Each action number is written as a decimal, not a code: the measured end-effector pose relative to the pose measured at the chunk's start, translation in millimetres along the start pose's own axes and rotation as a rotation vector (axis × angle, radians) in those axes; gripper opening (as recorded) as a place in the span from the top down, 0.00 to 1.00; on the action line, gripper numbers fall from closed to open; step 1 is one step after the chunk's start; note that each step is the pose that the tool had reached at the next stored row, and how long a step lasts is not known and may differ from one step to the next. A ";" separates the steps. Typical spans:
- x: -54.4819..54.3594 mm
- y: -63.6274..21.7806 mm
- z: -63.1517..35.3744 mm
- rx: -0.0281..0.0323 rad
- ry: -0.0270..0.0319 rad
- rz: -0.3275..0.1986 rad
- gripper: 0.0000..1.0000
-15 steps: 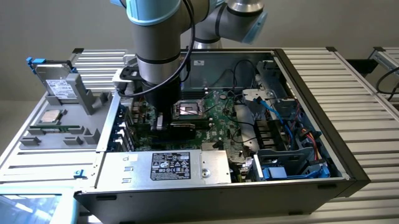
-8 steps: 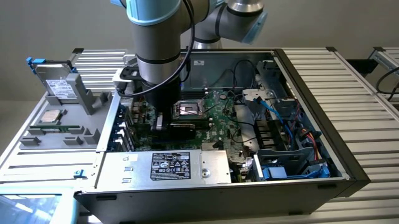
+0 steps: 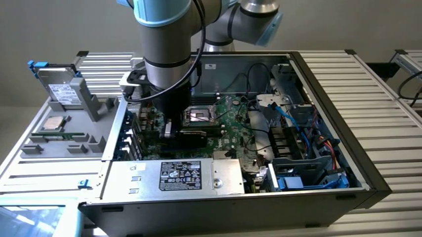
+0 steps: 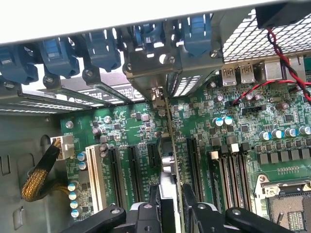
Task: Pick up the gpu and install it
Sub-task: 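Insert the gpu into the slot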
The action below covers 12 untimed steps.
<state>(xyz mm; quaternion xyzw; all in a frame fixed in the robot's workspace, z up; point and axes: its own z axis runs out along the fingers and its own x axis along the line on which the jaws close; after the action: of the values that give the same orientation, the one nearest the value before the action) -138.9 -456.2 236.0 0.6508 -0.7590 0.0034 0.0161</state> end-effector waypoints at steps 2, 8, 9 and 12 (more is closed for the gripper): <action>0.0 0.0 0.0 0.0000 0.0000 -0.001 0.71; 0.0 0.0 0.0 0.0013 0.0006 -0.041 0.71; 0.0 0.0 0.0 0.0015 0.0008 -0.048 0.71; -0.4 0.3 -0.1 0.0020 0.0013 -0.061 0.71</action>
<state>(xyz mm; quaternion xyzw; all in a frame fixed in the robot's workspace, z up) -139.1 -455.7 236.0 0.6738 -0.7387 0.0041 0.0161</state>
